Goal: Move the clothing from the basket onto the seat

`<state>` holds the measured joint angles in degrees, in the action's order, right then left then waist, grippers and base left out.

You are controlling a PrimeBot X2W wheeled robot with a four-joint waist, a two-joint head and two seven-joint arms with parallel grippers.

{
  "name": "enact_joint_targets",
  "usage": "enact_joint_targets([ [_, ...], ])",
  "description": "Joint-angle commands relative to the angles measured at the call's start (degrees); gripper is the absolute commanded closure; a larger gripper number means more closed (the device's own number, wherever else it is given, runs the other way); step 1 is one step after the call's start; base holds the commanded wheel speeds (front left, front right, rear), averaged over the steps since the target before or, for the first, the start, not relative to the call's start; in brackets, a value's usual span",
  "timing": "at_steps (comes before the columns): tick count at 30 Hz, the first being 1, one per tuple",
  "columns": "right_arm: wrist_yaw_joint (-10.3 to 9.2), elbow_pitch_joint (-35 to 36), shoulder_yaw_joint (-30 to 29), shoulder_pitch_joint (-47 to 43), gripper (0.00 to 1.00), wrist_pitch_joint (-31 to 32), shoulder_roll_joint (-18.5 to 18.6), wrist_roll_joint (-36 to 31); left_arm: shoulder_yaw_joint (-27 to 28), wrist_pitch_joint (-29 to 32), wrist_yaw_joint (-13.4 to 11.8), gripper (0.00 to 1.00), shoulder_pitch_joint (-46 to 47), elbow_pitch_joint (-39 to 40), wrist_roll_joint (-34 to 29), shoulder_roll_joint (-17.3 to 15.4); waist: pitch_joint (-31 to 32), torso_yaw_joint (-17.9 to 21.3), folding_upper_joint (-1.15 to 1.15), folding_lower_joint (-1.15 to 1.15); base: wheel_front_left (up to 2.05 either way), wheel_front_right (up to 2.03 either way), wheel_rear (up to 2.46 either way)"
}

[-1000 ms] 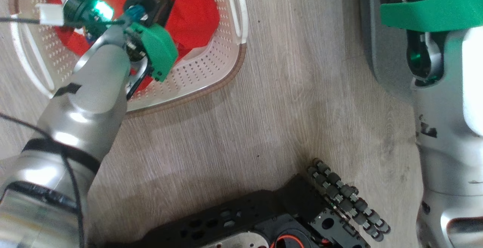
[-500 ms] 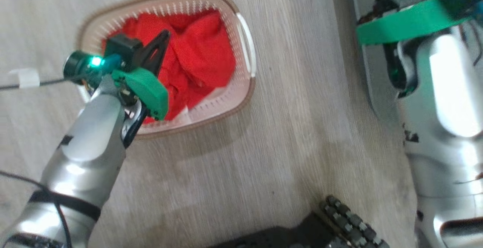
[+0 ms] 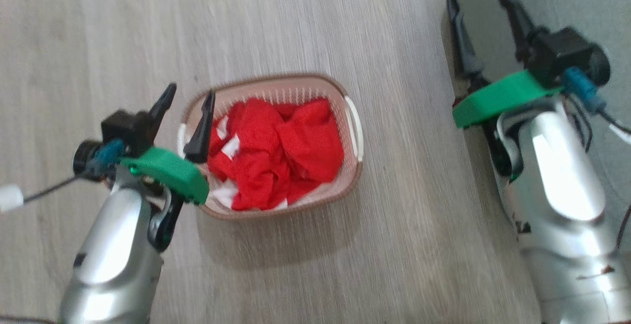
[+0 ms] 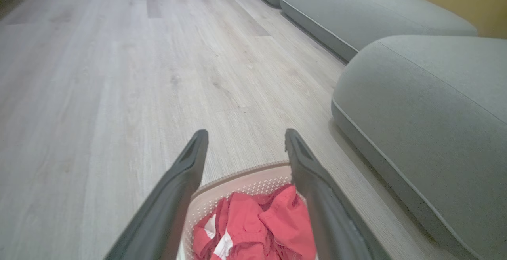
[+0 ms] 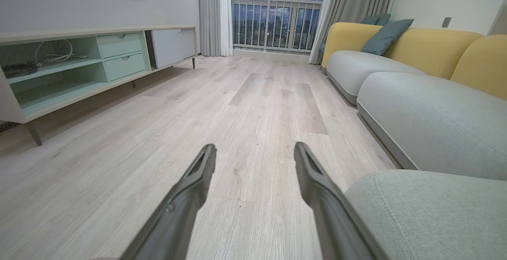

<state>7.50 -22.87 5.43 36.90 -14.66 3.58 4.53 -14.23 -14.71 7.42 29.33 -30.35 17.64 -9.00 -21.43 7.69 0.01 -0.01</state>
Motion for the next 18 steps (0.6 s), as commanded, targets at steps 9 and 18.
enact_joint_targets([
  [9, -0.01, -0.19, -0.12, -5.19, 0.00, -0.34, -0.70, -0.34, 14.14, -0.29, 0.04, 0.00, -8.83, 8.78, -4.52, 1.59, 12.34, -3.10, -0.01, 0.01, 0.00, 0.00, 0.00],
  [18, -0.01, 0.28, -0.86, -8.61, 0.00, -0.34, -0.34, 0.42, 21.83, -0.29, 0.05, 0.00, -14.45, 13.08, -7.87, 3.69, 17.01, -3.02, -0.01, 0.01, 0.00, 0.00, 0.00],
])
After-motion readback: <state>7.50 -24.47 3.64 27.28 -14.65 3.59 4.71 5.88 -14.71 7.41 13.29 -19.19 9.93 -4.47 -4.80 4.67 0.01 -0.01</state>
